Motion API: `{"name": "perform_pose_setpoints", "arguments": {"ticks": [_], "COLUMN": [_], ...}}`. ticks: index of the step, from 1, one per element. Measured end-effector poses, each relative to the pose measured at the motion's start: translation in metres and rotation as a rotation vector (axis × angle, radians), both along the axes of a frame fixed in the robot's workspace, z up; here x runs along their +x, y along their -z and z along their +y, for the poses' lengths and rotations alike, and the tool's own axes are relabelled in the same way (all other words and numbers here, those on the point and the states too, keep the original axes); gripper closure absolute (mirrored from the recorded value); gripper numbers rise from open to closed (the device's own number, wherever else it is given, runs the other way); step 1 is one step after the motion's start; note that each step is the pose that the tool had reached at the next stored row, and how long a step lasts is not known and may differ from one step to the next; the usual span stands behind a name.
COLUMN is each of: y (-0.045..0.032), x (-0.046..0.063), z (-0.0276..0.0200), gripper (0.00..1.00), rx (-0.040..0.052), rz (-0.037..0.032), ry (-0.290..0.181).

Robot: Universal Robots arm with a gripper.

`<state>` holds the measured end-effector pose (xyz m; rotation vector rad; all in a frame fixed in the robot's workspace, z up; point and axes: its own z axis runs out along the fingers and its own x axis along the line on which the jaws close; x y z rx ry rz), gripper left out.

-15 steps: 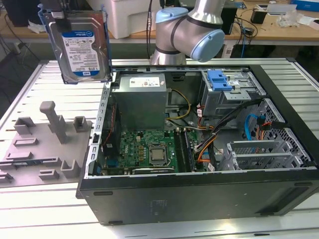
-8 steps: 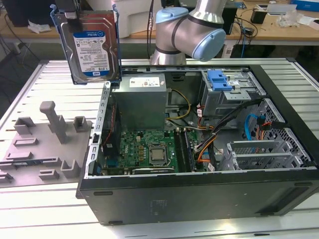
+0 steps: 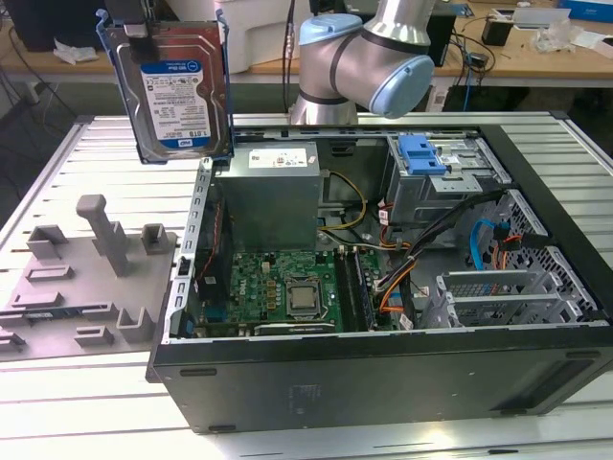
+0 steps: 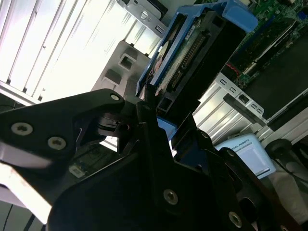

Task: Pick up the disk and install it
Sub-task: 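Pick up the disk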

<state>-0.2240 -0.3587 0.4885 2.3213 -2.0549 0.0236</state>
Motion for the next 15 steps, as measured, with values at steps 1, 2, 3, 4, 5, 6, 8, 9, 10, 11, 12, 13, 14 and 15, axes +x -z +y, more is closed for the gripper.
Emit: {"name": "perform_pose_setpoints", "arguments": {"ticks": [1,2,3,4,5,6,8,9,10,11,12,13,14,15], "y": [0.0001,0.0000,0.0001,0.0000,0.0000,0.0000,0.0001,0.0000,0.0000,0.0001,0.0000,0.0000,0.0000,0.0000], "x": [0.000,0.001,0.002,0.002,0.003,0.003,0.004,0.004,0.004,0.005,0.005,0.006,0.007,0.007], "z": [-0.0010,-0.0034,-0.0049,-0.0064,-0.0082,-0.0102,-0.0151,-0.0167,-0.0181,-0.0198,-0.0209,-0.0225,-0.0235,-0.0243], "gripper": [0.64,0.64,0.64,0.64,0.64,0.64,0.64,0.64,0.64,0.64,0.64,0.64,0.64,0.64], "rx": [0.0001,0.0000,0.0000,0.0000,0.0000,0.0000,0.0000,0.0000,0.0001,0.0001,0.0000,-0.0002,-0.0003,-0.0003], "rz": [-0.0001,0.0000,-0.0001,0.0000,0.0000,0.0000,-0.0001,0.0000,-0.0001,-0.0001,-0.0001,0.0000,-0.0001,0.0000], "ry": [0.000,0.000,0.000,0.000,0.000,0.000,0.000,0.000,0.001,0.001,0.002,0.003,0.005,0.006]}}
